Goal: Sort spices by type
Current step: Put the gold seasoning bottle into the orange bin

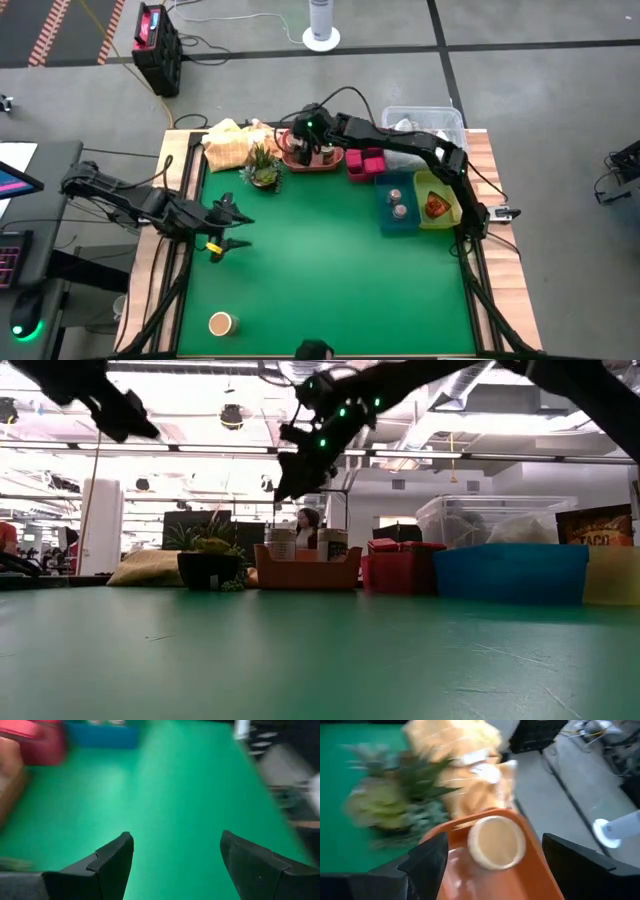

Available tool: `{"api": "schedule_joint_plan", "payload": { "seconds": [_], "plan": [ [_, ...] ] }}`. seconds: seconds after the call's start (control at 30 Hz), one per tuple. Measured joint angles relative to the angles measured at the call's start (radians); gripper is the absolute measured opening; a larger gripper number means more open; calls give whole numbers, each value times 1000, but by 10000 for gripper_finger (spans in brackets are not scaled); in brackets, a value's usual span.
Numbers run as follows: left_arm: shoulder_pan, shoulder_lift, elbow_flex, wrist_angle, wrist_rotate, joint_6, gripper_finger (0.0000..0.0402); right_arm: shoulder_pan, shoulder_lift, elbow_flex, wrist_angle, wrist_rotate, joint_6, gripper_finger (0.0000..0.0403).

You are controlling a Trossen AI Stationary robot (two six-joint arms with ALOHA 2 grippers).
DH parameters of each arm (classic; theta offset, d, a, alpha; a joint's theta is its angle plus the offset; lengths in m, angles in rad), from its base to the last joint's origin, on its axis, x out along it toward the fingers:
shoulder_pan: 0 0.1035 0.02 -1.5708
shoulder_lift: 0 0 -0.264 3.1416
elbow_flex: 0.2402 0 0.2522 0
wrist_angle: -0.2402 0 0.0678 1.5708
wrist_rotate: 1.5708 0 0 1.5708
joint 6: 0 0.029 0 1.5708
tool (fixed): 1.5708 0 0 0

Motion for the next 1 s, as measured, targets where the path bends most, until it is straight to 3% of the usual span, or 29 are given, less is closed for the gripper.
{"api": "schedule_joint_plan", "payload": {
  "seconds": [0.1, 0.27, 0.5, 0.73, 1.0],
  "plan": [
    [-50, 24, 53, -40, 92, -78, 286, 57, -26, -27, -51, 0, 22, 343],
    [-212, 76, 86, -73, 94, -85, 286, 175, -56, -109, -76, 45, 80, 321],
    [-386, 200, 171, -76, 92, -67, 286, 338, -103, -201, -76, 266, 168, 300],
    [-522, 371, 299, -92, 68, -91, 286, 472, -129, -205, -164, 489, 303, 299],
    [-632, 615, 476, -177, -14, -153, 286, 535, -131, -205, -182, 494, 368, 299]
  ]
}}
